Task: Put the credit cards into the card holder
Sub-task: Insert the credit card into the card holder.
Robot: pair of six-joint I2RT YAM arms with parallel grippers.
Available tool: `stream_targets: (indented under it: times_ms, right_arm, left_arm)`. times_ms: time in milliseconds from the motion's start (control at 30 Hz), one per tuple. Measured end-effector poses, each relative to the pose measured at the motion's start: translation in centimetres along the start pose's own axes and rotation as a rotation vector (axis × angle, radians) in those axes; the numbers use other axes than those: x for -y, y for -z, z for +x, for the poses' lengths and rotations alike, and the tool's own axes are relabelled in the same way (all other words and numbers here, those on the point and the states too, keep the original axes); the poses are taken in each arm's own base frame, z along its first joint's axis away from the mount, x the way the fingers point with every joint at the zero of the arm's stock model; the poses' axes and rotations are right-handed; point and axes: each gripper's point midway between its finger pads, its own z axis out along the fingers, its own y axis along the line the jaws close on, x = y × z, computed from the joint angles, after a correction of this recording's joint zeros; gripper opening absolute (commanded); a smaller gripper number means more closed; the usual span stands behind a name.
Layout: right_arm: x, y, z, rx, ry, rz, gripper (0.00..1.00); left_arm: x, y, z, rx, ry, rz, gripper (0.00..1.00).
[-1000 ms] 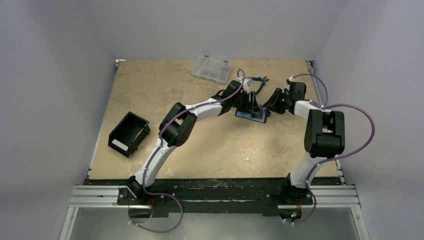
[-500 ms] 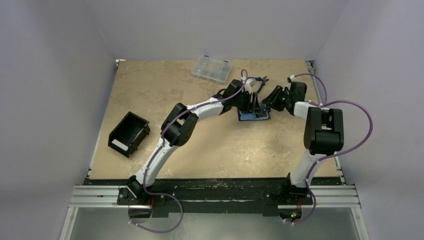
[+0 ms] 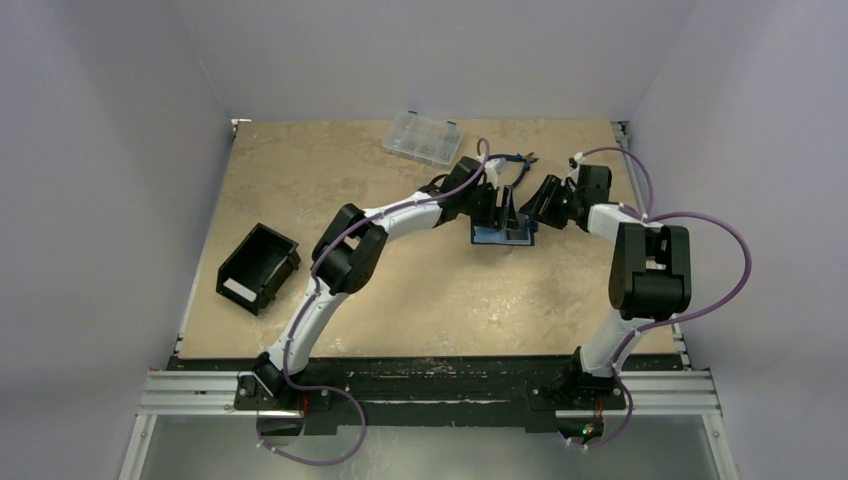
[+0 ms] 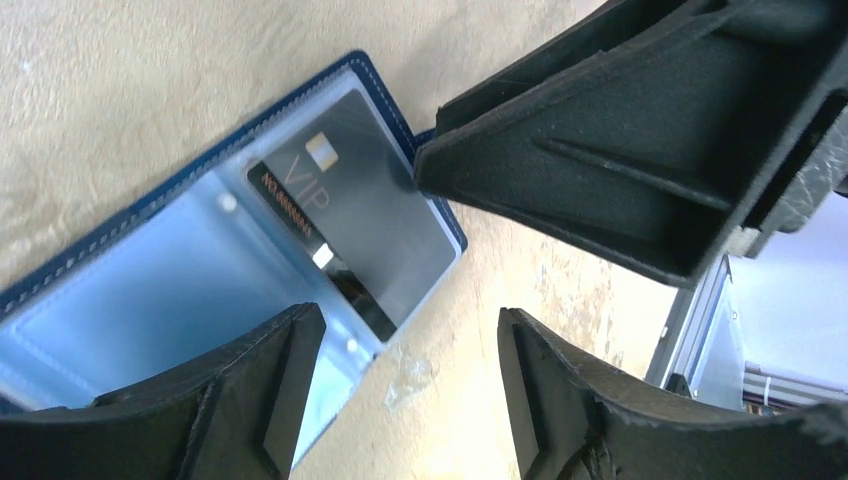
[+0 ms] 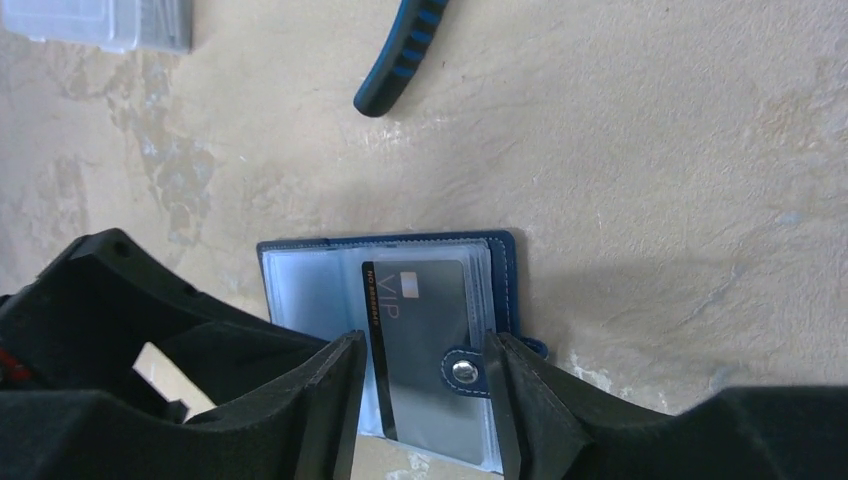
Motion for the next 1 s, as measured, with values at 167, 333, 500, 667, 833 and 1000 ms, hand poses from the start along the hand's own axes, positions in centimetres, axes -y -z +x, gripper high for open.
stream_targets:
  times_ms: [167, 333, 500, 667, 833, 1000]
  right_arm:
    - [0.5, 0.1, 0.5, -0.018, 0.009, 0.026, 0.57]
    - [0.6, 0.1, 0.6, -0.019, 0.013, 0.028, 0.59]
    - [0.8, -0.1, 0.8, -0.025, 0.011, 0.028, 0.59]
    - [0.2, -0.3, 0.9, -0.032, 0.013, 0.001, 0.58]
    - [-0.4, -0.5, 1.0, -0.032, 0.013, -0.037, 0.58]
    - [-0.5, -0.5, 1.1, -0.03, 0.013, -0.048, 0.59]
  left_arm:
    - [0.2, 1.3, 0.4, -0.014, 0.012, -0.012, 0.7]
    - [0.4, 1.1, 0.3, -0.005, 0.022, 0.008, 0.7]
    - [0.6, 0.1, 0.0, 0.017, 0.028, 0.046, 0.69]
    - [0.6, -1.2, 0.1, 0.02, 0.036, 0.067, 0.69]
    - [1.7, -2.0, 0.4, 0.014, 0.032, 0.083, 0.69]
    - [1.9, -2.0, 1.1, -0.007, 0.01, 0.07, 0.69]
